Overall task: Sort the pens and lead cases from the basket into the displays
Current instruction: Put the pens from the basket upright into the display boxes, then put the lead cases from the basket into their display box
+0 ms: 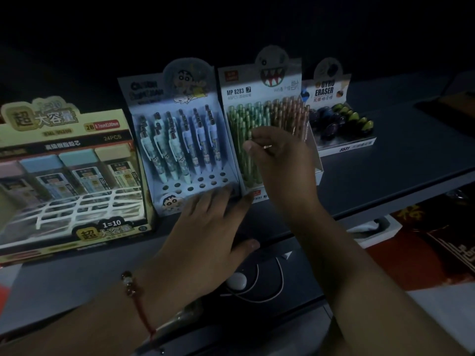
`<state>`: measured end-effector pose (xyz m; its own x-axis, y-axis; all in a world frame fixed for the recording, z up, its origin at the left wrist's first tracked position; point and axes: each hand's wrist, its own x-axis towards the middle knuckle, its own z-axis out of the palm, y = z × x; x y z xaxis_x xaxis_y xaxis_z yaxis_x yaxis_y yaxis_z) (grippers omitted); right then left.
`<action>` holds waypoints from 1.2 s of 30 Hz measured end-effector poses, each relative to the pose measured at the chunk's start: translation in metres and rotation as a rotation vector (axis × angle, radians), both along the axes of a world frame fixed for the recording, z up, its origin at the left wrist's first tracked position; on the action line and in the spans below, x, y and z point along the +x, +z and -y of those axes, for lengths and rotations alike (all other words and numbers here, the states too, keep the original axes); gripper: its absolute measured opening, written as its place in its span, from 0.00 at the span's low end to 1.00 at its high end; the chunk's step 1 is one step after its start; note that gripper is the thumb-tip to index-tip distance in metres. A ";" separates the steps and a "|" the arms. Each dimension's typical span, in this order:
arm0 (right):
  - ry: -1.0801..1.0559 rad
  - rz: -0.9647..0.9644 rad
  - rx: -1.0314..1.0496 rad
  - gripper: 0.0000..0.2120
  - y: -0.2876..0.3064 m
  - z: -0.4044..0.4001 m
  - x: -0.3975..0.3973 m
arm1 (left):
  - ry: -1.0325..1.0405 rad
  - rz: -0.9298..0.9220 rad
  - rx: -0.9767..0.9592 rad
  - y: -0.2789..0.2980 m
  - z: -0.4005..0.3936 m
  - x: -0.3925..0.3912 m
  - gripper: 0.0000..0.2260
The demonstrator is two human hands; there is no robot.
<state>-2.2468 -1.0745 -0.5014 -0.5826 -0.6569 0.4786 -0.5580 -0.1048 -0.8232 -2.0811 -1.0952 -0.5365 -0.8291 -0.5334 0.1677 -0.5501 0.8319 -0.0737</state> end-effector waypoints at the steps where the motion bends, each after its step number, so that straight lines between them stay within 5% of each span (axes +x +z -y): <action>1: -0.002 -0.009 0.001 0.12 -0.001 0.001 0.001 | -0.003 -0.001 0.009 -0.001 0.000 0.000 0.33; 10: -0.029 -0.058 -0.015 0.14 -0.009 0.002 0.000 | -0.017 -0.024 0.045 -0.003 -0.002 -0.003 0.34; 21: 0.136 -0.116 0.239 0.19 0.014 -0.070 0.005 | -0.125 -0.071 0.028 0.008 -0.039 -0.006 0.27; 28: -0.057 -0.533 0.618 0.24 0.030 -0.154 -0.011 | -0.205 -0.110 0.114 0.019 -0.076 -0.012 0.27; 36: -0.334 -0.463 0.812 0.26 0.009 -0.320 -0.035 | -0.422 -0.167 0.266 0.040 -0.166 -0.064 0.29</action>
<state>-2.2816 -0.7543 -0.4922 -0.6668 -0.7225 0.1830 -0.7408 0.6154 -0.2693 -2.1452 -0.9292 -0.4961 -0.9545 -0.2006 0.2206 -0.1489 0.9617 0.2302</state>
